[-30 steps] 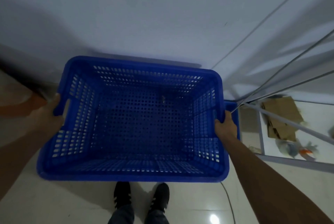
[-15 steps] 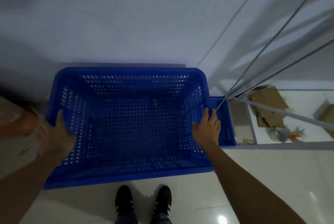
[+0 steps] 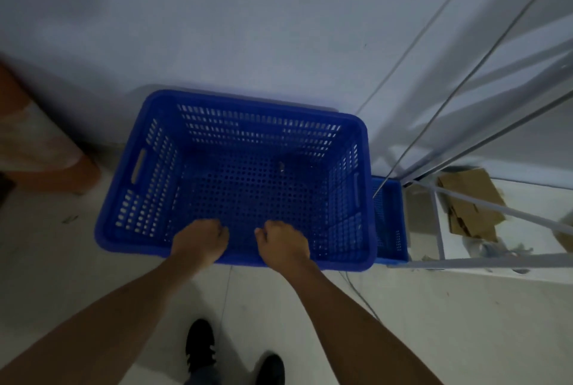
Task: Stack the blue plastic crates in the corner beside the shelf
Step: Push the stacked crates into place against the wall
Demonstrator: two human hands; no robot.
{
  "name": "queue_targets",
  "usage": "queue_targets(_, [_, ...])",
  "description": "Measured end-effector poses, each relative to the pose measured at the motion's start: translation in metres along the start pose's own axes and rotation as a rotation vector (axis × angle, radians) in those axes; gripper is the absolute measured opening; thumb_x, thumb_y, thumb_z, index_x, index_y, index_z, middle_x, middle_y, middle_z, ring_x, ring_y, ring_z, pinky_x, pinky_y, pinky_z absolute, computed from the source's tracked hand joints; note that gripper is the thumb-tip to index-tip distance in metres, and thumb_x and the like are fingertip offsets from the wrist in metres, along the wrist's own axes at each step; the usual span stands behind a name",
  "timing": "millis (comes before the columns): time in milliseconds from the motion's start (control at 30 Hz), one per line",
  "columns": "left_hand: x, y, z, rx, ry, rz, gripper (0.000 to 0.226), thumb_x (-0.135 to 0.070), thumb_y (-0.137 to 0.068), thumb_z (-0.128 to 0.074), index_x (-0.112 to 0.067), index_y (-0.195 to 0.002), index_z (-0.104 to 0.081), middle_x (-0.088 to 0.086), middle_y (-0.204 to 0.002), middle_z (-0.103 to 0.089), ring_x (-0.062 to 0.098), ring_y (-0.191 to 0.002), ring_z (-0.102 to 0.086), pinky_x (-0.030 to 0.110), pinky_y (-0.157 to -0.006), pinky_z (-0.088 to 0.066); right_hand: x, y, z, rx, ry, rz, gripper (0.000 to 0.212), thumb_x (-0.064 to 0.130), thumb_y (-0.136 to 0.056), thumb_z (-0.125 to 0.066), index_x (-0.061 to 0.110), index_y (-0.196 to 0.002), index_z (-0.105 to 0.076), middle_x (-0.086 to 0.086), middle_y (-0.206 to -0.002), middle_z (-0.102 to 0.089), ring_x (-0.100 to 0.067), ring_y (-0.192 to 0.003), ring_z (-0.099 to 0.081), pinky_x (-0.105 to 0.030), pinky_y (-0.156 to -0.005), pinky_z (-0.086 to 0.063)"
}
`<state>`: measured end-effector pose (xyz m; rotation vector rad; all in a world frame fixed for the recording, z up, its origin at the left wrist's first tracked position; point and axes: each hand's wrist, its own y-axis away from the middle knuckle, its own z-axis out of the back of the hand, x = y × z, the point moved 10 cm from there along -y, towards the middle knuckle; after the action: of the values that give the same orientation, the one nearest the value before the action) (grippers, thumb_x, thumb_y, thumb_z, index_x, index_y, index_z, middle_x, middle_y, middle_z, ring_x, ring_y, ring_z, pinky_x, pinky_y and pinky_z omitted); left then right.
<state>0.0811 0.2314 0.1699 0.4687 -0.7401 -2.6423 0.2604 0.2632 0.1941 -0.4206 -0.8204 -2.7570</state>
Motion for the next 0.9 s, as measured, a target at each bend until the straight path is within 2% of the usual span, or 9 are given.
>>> queue_targets(167, [-0.021,0.007,-0.033,-0.038,-0.026,-0.068,0.049,-0.04,-0.1,-0.044,-0.019,-0.055,-0.048,-0.002,-0.055,-0.051,0.018,-0.051,-0.049,0.028,-0.047,-0.034,0.001,0.004,-0.046,0.091,0.112,-0.05,0.055,0.045,-0.104,-0.026,0.012,-0.096,-0.069,-0.012,-0.098,-0.071,-0.032,-0.084,-0.065,-0.039,-0.068,-0.047])
queue_targets(300, [-0.023,-0.002,-0.035,-0.035,-0.057,-0.122,0.05,-0.039,-0.098,-0.041,-0.017,-0.053,-0.047,-0.002,-0.055,-0.051,0.017,-0.05,-0.047,0.029,-0.048,-0.033,0.009,0.0,-0.047,0.105,0.233,0.058,0.047,0.033,-0.103,-0.025,0.012,-0.089,-0.065,-0.011,-0.094,-0.07,-0.028,-0.071,-0.055,-0.039,-0.069,-0.048])
queue_targets(467, [-0.027,-0.001,-0.031,-0.045,-0.069,-0.158,0.047,-0.039,-0.095,-0.042,-0.017,-0.053,-0.046,-0.004,-0.052,-0.051,0.015,-0.049,-0.047,0.028,-0.047,-0.033,0.012,0.001,-0.04,0.076,0.227,0.033,0.049,0.037,-0.103,-0.026,0.013,-0.08,-0.062,-0.007,-0.074,-0.058,-0.029,-0.068,-0.06,-0.038,-0.065,-0.047])
queue_targets(567, [-0.029,-0.006,-0.031,-0.059,-0.091,-0.179,0.048,-0.038,-0.096,-0.041,-0.018,-0.054,-0.046,-0.005,-0.053,-0.049,0.013,-0.048,-0.044,0.028,-0.046,-0.029,0.008,-0.006,-0.041,0.007,0.233,0.011,0.047,0.036,-0.101,-0.034,0.018,-0.061,-0.05,-0.002,-0.057,-0.048,-0.025,-0.051,-0.051,-0.033,-0.054,-0.045])
queue_targets(633, [-0.03,-0.015,-0.039,-0.077,-0.124,-0.199,0.047,-0.04,-0.097,-0.039,-0.02,-0.056,-0.05,-0.005,-0.058,-0.053,0.012,-0.051,-0.044,0.027,-0.046,-0.03,0.006,-0.011,-0.04,-0.128,0.236,0.004,0.05,0.032,-0.086,-0.054,0.023,-0.045,-0.027,0.004,-0.039,-0.037,-0.019,-0.033,-0.031,-0.023,-0.039,-0.031])
queue_targets(667, [-0.03,-0.019,-0.042,-0.081,-0.145,-0.204,0.046,-0.041,-0.097,-0.038,-0.021,-0.058,-0.052,-0.005,-0.062,-0.056,0.013,-0.055,-0.046,0.027,-0.046,-0.03,0.002,-0.013,-0.041,-0.213,0.25,-0.014,0.053,0.031,-0.078,-0.059,0.022,-0.043,-0.02,0.005,-0.033,-0.033,-0.017,-0.03,-0.022,-0.018,-0.037,-0.024])
queue_targets(700, [-0.03,-0.021,-0.043,-0.082,-0.162,-0.208,0.046,-0.041,-0.097,-0.038,-0.022,-0.059,-0.053,-0.005,-0.066,-0.058,0.013,-0.058,-0.046,0.028,-0.046,-0.03,0.0,-0.014,-0.044,-0.235,0.248,-0.015,0.054,0.032,-0.075,-0.059,0.023,-0.043,-0.016,0.006,-0.032,-0.029,-0.016,-0.029,-0.018,-0.016,-0.038,-0.021])
queue_targets(767, [-0.03,-0.018,-0.04,-0.074,-0.171,-0.209,0.046,-0.041,-0.097,-0.036,-0.021,-0.06,-0.054,-0.004,-0.069,-0.06,0.013,-0.059,-0.045,0.028,-0.047,-0.029,0.004,-0.013,-0.05,-0.144,0.247,0.01,0.054,0.032,-0.083,-0.053,0.023,-0.045,-0.015,0.008,-0.038,-0.024,-0.016,-0.031,-0.021,-0.018,-0.04,-0.018])
queue_targets(900, [-0.032,-0.01,-0.037,-0.102,-0.156,-0.215,0.045,-0.04,-0.097,-0.037,-0.019,-0.059,-0.05,-0.005,-0.064,-0.055,0.011,-0.053,-0.042,0.028,-0.046,-0.026,0.007,-0.009,-0.049,-0.075,0.268,0.042,0.045,0.037,-0.1,-0.032,0.022,-0.059,-0.041,0.004,-0.052,-0.035,-0.017,-0.044,-0.033,-0.028,-0.046,-0.025])
